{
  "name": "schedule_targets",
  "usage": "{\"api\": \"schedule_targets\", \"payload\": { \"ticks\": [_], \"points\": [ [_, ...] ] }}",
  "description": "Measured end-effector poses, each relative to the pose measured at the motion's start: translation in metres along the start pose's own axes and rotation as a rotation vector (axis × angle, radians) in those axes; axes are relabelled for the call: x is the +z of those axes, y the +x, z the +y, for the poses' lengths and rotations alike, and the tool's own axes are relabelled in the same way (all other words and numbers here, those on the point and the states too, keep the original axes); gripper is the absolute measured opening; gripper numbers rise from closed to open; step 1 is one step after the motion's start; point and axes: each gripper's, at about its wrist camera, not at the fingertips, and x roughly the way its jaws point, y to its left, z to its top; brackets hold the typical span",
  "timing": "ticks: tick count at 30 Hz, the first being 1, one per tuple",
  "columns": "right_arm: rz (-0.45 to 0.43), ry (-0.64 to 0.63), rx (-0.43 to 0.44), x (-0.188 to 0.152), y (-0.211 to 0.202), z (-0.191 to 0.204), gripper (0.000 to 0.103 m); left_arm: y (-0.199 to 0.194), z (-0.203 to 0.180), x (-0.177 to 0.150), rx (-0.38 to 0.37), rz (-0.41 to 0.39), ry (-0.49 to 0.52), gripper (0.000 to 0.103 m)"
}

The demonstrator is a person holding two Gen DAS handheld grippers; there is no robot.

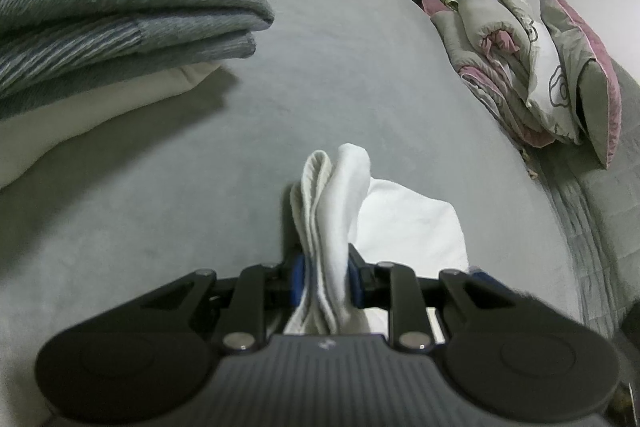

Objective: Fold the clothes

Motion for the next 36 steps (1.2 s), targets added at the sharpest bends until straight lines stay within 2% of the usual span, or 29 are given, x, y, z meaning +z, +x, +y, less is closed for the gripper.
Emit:
{"api": "schedule_targets", "payload": {
  "ticks": [2, 4, 6, 9, 12, 15, 18, 23, 26, 32, 36],
  "points": [
    [0.039, -0.032, -0.032, 0.009, 0.023, 0.000, 0.024, 0.000, -0.003, -0.001, 0.010, -0.002, 0.014, 0.021],
    [0.049, -0.047, -0.049, 0.014, 0.036, -0.002, 0.016, -0.001, -0.004, -0.002, 0.014, -0.004, 0.022, 0.021],
    [0.045, -0.041, -0.064, 0.019, 0.043, -0.007, 0.015, -0.001, -0.004, -0.001, 0.012, -0.003, 0.019, 0.021],
    [0.041, -0.029, -0.086, 0.023, 0.049, -0.013, 0.008, -0.001, -0.004, -0.001, 0.013, -0.002, 0.020, 0.021],
    [0.035, -0.028, -0.105, 0.025, 0.050, -0.016, 0.007, -0.002, -0.006, -0.002, 0.016, -0.003, 0.023, 0.021],
    [0.013, -0.019, -0.173, 0.026, 0.048, -0.017, 0.008, -0.002, -0.006, -0.002, 0.017, -0.003, 0.023, 0.021],
    [0.010, 0.064, -0.222, 0.024, 0.037, -0.026, 0.024, -0.002, -0.006, -0.001, 0.013, -0.001, 0.017, 0.021],
    [0.001, 0.296, -0.079, 0.002, 0.002, -0.054, 0.032, -0.002, -0.006, -0.001, 0.014, 0.000, 0.014, 0.021],
    [0.004, 0.392, -0.028, -0.018, -0.012, -0.068, 0.035, -0.003, -0.006, -0.001, 0.018, -0.002, 0.016, 0.021],
    [-0.010, 0.483, 0.072, -0.036, -0.035, -0.076, 0.041, -0.003, -0.008, 0.000, 0.031, -0.004, 0.026, 0.021],
    [-0.003, 0.488, 0.081, -0.034, -0.031, -0.073, 0.042, -0.003, -0.009, 0.000, 0.037, -0.006, 0.030, 0.021]
  ]
}}
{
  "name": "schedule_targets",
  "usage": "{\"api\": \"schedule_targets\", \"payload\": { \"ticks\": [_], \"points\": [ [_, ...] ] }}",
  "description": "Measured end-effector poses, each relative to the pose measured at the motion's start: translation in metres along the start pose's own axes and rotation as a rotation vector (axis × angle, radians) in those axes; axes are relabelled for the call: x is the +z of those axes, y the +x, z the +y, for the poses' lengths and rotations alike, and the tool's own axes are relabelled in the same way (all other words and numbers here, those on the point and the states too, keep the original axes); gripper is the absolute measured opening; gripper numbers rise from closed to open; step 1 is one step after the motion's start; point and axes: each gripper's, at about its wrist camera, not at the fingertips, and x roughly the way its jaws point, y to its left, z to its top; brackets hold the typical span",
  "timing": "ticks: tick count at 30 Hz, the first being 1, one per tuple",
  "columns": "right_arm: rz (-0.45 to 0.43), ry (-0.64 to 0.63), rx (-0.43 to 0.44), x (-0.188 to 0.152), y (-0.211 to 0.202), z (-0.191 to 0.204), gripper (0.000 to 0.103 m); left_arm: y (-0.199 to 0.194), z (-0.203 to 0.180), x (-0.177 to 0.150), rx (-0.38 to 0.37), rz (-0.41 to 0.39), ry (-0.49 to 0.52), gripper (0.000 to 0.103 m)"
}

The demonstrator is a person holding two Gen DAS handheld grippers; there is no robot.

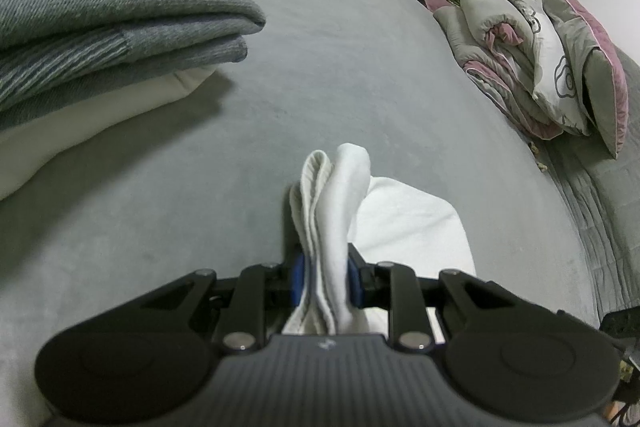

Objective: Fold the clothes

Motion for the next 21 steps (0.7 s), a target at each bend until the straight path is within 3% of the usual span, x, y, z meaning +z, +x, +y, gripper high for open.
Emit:
{"api": "schedule_targets", "payload": {
  "ticks": [13, 21],
  "points": [
    [-0.008, 0.068, 0.079, -0.012, 0.024, 0.007, 0.042, 0.001, 0.001, 0.001, 0.002, 0.002, -0.005, 0.021],
    [-0.024, 0.050, 0.079, -0.016, 0.034, 0.015, 0.038, 0.002, 0.001, 0.001, 0.004, 0.000, -0.008, 0.021]
  ]
}}
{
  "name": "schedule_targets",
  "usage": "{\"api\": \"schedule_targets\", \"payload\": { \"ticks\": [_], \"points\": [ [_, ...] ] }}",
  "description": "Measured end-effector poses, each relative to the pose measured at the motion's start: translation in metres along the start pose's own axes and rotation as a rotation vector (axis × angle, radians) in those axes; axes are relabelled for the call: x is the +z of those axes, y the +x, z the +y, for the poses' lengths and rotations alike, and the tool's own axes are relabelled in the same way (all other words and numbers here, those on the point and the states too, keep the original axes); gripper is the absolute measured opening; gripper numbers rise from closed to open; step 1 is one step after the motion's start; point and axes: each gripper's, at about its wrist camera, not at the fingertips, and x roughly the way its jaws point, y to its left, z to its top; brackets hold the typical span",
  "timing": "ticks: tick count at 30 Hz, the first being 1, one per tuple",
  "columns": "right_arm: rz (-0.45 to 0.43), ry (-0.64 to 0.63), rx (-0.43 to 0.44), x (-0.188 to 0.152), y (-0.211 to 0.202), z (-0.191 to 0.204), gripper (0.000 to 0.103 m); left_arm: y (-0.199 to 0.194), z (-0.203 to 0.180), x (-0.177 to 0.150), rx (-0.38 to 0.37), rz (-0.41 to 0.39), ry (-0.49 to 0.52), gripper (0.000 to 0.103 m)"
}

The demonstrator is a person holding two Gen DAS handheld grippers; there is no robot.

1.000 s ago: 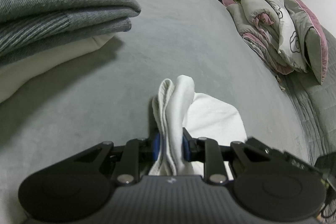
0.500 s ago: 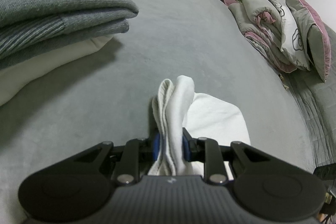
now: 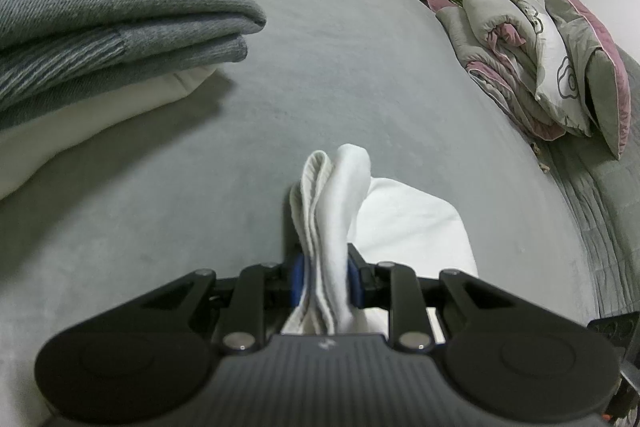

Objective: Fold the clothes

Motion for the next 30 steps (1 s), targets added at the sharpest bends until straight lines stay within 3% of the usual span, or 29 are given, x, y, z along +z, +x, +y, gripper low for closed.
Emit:
{"api": "schedule_targets", "payload": {
  "ticks": [2, 4, 13, 25, 30],
  "points": [
    [-0.012, -0.009, -0.015, -0.002, 0.001, 0.000, 0.025, 0.000, 0.000, 0.000, -0.001, 0.000, -0.001, 0.021],
    [-0.024, -0.024, -0.030, -0.005, 0.001, 0.001, 0.021, 0.000, 0.000, 0.000, 0.000, 0.001, 0.000, 0.021],
    [-0.041, -0.176, -0.131, -0.010, 0.002, 0.021, 0.018, -0.002, -0.006, 0.002, 0.029, 0.002, 0.019, 0.021],
    [-0.048, -0.405, -0.252, -0.016, -0.003, 0.046, 0.015, -0.010, -0.039, -0.004, 0.140, -0.029, 0.098, 0.020],
    [-0.074, -0.460, -0.279, -0.016, -0.016, 0.051, 0.014, -0.012, -0.058, -0.010, 0.130, -0.029, 0.112, 0.020]
  ]
}}
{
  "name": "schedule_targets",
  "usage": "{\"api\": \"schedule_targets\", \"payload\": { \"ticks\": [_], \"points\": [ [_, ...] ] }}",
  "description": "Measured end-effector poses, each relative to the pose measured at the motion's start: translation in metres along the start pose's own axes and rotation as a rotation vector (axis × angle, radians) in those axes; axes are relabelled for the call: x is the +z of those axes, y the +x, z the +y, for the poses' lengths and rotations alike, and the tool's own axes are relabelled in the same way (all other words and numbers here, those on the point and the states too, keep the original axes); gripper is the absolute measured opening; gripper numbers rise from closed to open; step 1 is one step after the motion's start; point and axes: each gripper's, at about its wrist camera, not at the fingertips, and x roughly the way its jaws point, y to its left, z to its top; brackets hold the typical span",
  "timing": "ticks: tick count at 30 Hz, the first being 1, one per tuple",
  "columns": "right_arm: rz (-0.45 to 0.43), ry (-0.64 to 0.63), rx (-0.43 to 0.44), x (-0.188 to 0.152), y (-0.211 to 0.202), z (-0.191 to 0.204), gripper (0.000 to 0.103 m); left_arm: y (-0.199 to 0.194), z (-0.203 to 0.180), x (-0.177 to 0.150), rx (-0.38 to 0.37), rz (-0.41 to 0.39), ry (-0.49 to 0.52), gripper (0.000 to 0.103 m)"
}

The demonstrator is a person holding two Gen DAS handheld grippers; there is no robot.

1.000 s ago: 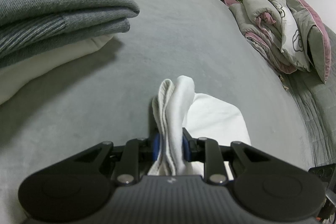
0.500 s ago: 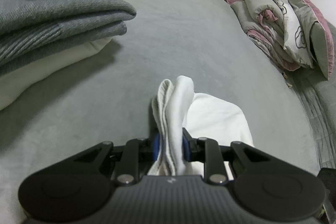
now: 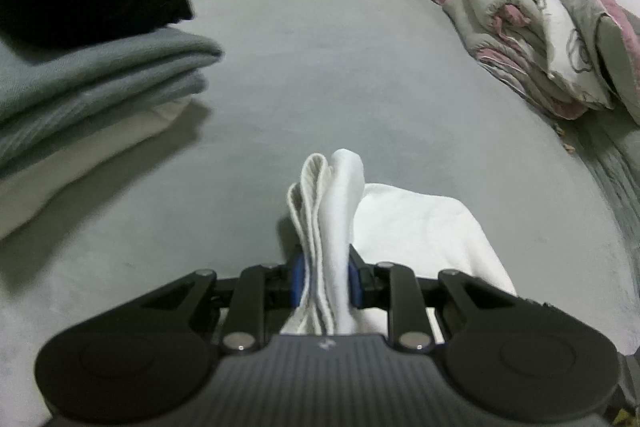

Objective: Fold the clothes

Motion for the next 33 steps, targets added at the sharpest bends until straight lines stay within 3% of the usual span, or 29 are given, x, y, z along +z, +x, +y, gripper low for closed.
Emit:
{"api": "schedule_targets", "payload": {
  "ticks": [8, 19, 26, 33],
  "points": [
    [-0.046, -0.040, -0.075, 0.004, -0.040, -0.025, 0.013, -0.007, -0.065, -0.013, -0.035, -0.019, 0.136, 0.020],
    [-0.070, -0.112, -0.160, -0.016, -0.129, -0.073, 0.013, -0.023, -0.164, -0.074, -0.137, -0.021, 0.353, 0.020],
    [-0.115, -0.046, -0.235, -0.022, -0.182, -0.129, 0.013, -0.023, -0.243, -0.101, -0.217, -0.038, 0.358, 0.019],
    [-0.148, -0.013, -0.343, -0.006, -0.237, -0.201, 0.013, 0.021, -0.335, -0.097, -0.297, 0.017, 0.329, 0.019]
  ]
}}
